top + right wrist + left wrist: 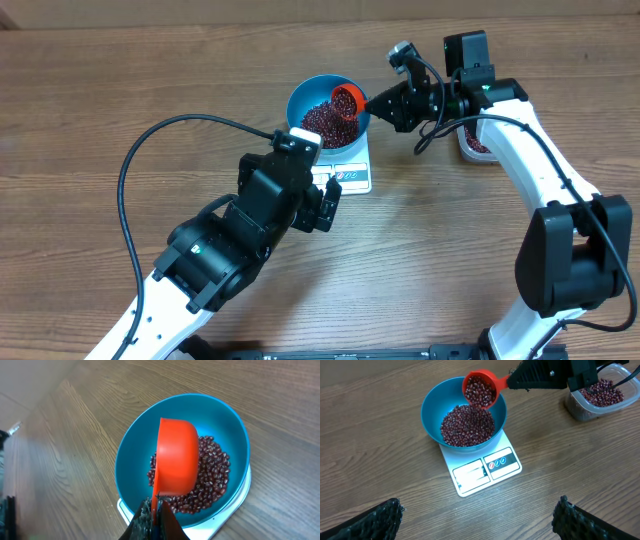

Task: Scoop item into bowl and weigh 150g on scale
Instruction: 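Tilt the scoop with the right gripper to pour beans into the bowl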

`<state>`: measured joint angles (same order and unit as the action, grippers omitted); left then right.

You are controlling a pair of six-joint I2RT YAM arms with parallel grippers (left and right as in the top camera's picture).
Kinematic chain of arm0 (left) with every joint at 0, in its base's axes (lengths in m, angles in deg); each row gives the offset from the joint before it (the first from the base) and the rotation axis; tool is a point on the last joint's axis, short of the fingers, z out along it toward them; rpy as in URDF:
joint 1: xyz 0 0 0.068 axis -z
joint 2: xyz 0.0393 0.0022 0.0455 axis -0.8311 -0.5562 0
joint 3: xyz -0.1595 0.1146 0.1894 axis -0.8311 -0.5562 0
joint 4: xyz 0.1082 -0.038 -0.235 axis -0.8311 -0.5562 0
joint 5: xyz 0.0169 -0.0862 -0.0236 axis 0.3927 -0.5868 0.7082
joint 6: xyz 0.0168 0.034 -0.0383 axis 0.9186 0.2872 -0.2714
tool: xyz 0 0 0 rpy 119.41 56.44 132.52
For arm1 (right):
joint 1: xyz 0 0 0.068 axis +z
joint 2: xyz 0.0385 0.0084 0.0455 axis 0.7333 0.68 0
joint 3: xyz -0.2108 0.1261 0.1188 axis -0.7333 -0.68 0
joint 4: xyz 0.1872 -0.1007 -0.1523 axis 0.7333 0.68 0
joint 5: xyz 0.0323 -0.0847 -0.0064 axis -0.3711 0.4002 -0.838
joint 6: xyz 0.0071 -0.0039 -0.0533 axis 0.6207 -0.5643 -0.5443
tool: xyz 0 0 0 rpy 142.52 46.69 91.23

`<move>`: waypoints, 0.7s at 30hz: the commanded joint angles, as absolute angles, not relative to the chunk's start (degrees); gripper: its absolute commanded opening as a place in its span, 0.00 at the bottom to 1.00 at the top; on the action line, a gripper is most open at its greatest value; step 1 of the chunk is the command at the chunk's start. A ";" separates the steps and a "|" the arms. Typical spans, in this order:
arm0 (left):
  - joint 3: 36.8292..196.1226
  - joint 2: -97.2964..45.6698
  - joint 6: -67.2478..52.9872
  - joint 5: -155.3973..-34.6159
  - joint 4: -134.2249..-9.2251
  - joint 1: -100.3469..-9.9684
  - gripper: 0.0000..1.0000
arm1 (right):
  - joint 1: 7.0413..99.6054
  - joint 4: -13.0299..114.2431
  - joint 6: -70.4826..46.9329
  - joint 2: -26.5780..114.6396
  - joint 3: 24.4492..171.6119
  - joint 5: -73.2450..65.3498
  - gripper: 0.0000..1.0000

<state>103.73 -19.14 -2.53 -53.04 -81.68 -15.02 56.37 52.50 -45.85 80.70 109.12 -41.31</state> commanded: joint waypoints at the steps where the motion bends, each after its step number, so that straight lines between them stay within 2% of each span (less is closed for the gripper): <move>1: 104.59 -19.53 -3.71 -53.09 -81.48 -15.41 0.99 | 56.59 52.06 -52.19 80.70 110.70 -41.33 0.04; 16: 104.59 -19.53 -3.71 -53.09 -81.48 -15.41 0.99 | 56.59 50.99 -69.37 80.70 110.70 -41.36 0.04; 21: 104.59 -19.53 -3.71 -53.09 -81.48 -15.41 0.99 | 56.59 50.44 -69.52 80.70 110.70 -41.36 0.04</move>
